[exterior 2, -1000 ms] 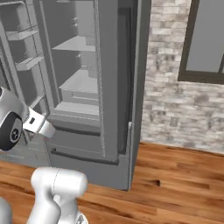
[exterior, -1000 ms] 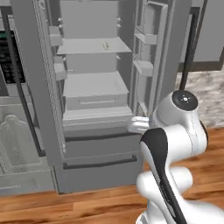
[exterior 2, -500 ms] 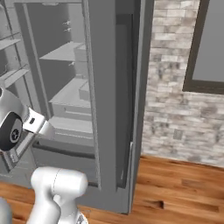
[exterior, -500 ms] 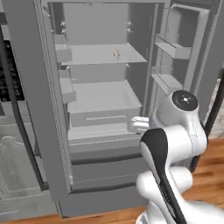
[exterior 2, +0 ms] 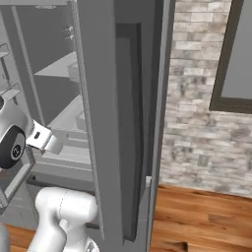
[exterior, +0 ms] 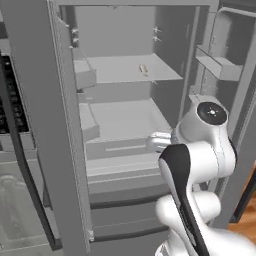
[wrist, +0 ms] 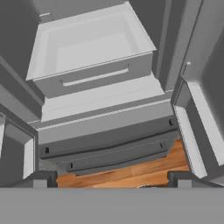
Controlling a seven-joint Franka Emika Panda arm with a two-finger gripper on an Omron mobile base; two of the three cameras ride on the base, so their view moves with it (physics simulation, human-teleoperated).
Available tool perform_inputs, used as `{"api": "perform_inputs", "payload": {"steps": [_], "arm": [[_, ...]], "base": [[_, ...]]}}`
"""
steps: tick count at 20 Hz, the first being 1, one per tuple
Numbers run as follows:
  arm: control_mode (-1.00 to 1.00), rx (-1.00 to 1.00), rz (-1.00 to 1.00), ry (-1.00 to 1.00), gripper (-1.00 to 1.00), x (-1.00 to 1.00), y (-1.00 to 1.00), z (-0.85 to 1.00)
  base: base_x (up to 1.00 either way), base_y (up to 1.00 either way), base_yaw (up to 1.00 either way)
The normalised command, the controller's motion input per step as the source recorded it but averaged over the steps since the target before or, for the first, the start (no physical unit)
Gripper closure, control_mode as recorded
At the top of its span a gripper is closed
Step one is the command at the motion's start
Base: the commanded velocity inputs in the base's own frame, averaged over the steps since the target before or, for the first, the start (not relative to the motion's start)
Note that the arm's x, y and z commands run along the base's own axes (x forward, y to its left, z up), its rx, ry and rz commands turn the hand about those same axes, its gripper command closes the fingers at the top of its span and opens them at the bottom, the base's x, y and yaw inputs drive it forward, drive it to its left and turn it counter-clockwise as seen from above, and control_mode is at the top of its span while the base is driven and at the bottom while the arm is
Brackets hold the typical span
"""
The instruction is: Place one lime and one fish in each tupperware on the nearby counter, to pack two identical lunches.
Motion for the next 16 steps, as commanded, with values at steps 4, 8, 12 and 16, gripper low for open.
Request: {"api": "perform_inputs", "payload": {"steps": [4,8,12,16], "arm": [[1.00,0.00,0.00,0.00,-1.00,0.00,0.00,0.00],[1.00,0.00,0.00,0.00,-1.00,0.00,0.00,0.00],[1.00,0.00,0.00,0.00,-1.00,0.00,0.00,0.00],[1.00,0.00,0.00,0.00,-1.00,0.00,0.00,0.00]], "base": [[0.62,0.14,-0.05],[0.36,-0.32,-0.05],[0.07,-0.89,0.04],[0.36,-0.71,0.05]]}}
